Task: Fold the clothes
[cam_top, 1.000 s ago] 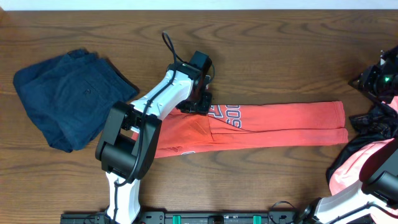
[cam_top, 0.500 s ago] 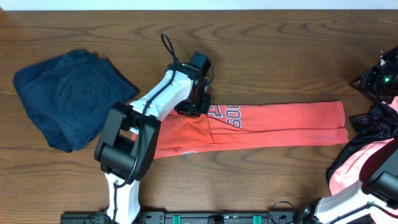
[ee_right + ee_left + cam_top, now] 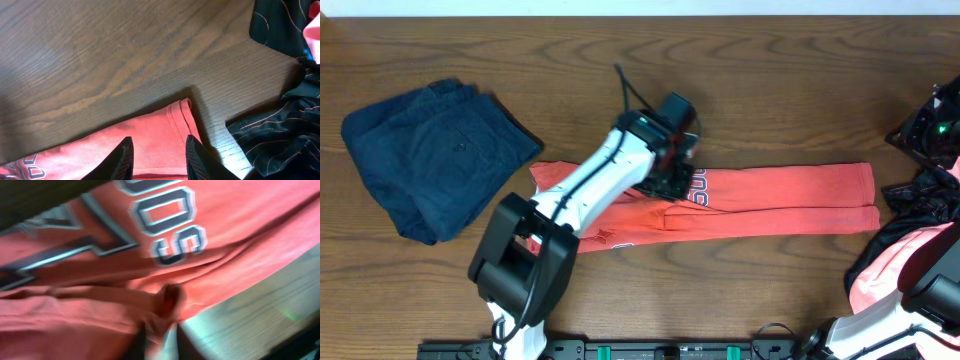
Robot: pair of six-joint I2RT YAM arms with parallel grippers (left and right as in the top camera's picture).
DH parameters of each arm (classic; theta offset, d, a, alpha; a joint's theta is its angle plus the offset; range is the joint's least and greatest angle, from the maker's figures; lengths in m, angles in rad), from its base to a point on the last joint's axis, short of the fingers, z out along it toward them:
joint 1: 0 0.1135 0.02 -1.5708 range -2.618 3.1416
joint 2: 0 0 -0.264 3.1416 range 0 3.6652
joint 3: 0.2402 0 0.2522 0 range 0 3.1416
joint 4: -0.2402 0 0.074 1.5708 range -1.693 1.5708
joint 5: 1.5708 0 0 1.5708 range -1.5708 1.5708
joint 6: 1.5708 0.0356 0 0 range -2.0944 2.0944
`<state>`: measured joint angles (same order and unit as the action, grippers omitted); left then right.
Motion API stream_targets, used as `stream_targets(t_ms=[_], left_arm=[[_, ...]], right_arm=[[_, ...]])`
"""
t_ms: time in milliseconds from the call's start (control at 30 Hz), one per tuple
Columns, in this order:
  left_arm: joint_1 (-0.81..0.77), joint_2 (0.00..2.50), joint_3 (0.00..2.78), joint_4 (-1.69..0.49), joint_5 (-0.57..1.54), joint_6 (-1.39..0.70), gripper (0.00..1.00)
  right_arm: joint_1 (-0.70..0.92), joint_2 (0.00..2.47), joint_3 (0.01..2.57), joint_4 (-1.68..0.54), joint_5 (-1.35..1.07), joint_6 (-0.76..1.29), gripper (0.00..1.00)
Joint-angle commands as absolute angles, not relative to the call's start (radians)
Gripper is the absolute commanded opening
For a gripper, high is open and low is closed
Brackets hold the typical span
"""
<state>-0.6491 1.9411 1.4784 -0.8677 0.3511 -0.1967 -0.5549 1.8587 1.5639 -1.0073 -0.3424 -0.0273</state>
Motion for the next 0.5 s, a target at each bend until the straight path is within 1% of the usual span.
stream_targets(t_ms=[0,33,67,133,233,333,467], left_arm=[[-0.669,1.945,1.476,-0.860,0.301,-0.193,0.56],[-0.671,1.945,1.476,-0.858,0.294,-0.192,0.60],[-0.671,1.945,1.476,-0.857,0.293,-0.192,0.62],[-0.659,1.945,1.477,-0.859,0.294,-0.192,0.61],[-0.627,1.933,1.478,-0.867,0.294,-0.205,0.61],[-0.587,1.916,1.478,-0.870,0.283,-0.209,0.62],[-0.519,1.901,1.478,-0.869,0.189,-0.276,0.64]], right_arm=[[-0.553,1.865,1.555,-1.011,-0.339,-0.039,0.33],[-0.553,1.865,1.555,-1.011,-0.339,-0.039,0.34],[-0.553,1.865,1.555,-1.012,-0.337,-0.039,0.34],[-0.553,1.865,1.555,-1.018,-0.326,-0.039,0.38],[-0.553,1.867,1.555,-1.043,-0.290,-0.047,0.48],[-0.553,1.868,1.541,-1.061,-0.276,-0.088,0.54],[-0.553,1.868,1.497,-1.063,-0.276,-0.095,0.58]])
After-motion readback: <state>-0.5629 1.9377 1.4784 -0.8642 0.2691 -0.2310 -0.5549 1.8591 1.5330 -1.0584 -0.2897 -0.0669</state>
